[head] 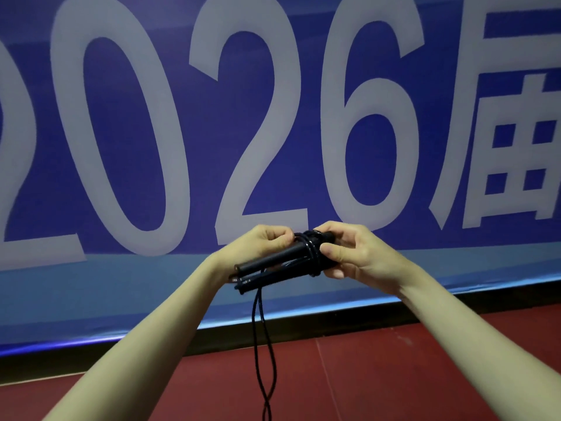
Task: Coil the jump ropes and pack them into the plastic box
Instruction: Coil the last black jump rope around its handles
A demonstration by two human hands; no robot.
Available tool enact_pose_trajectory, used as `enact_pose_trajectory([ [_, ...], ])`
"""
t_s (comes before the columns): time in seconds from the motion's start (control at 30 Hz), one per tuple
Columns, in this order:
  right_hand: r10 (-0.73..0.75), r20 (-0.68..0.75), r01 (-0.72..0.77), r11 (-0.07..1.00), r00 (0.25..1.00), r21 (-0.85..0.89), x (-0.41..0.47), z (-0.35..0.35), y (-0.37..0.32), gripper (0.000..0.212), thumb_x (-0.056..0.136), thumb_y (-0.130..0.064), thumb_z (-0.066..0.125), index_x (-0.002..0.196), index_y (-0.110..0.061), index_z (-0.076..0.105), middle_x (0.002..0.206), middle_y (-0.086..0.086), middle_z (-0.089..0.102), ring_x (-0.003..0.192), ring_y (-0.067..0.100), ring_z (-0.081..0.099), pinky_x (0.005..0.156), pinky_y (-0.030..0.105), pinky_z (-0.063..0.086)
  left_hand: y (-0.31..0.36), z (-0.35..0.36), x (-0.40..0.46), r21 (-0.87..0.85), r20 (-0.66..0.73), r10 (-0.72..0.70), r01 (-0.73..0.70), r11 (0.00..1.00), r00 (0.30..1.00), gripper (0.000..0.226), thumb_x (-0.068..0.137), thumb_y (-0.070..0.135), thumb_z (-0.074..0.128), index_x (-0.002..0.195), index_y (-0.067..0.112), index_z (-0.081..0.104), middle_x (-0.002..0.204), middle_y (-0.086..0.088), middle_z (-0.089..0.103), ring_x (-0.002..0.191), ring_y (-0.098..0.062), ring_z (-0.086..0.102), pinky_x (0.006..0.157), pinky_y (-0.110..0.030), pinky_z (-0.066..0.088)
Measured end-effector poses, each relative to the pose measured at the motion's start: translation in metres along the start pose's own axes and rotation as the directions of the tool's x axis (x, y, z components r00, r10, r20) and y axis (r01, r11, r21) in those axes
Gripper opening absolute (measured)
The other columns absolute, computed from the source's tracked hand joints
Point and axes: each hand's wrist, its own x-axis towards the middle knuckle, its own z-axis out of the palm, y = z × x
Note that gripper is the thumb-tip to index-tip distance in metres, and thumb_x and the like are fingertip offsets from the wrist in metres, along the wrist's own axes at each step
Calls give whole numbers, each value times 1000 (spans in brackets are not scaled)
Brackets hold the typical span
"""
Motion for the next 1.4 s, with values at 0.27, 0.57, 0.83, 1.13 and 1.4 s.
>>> enact_pose_trajectory([
  [0.27,-58,-306,134,963,950,235,7,-1,9,34,83,-17,59,112,2,58,82,11,65,51,14,45,44,17,34,-4,57,14,-482,-227,-185,55,874,956,33,103,12,30,71,19,35,54,7,29,44,-5,21,41,-16,15],
  [0.57,-37,-632,189,966,774,175,9,-13,6,16,98,-2,50,112,3,57,90,14,62,52,12,50,43,17,37,-1,101,-1,-272,-336,-230,140,952,913,37,104,31,35,75,13,48,50,10,30,44,-8,25,43,-19,22],
  [0.83,-135,-647,-9,977,750,-214,4,-23,23,10,95,-6,57,102,-14,59,98,11,64,53,16,51,55,24,49,5,94,-13,599,-384,107,159,785,917,30,102,33,38,94,9,53,73,-10,56,69,-36,52,63,-44,44],
  [1.13,-199,-458,-75,855,867,-514,-21,-11,37,18,92,-10,62,100,-26,55,85,1,64,56,15,54,66,45,52,25,76,-24,804,-259,189,103,586,947,22,102,30,40,112,19,56,103,0,63,89,-30,57,67,-41,47],
  [1.4,-77,-251,-48,887,965,-459,-32,3,30,16,94,-9,60,103,-21,56,86,-4,61,58,11,52,60,30,47,33,44,-16,811,-255,253,64,582,933,20,87,39,64,88,19,62,84,5,64,78,-22,56,59,-31,36],
])
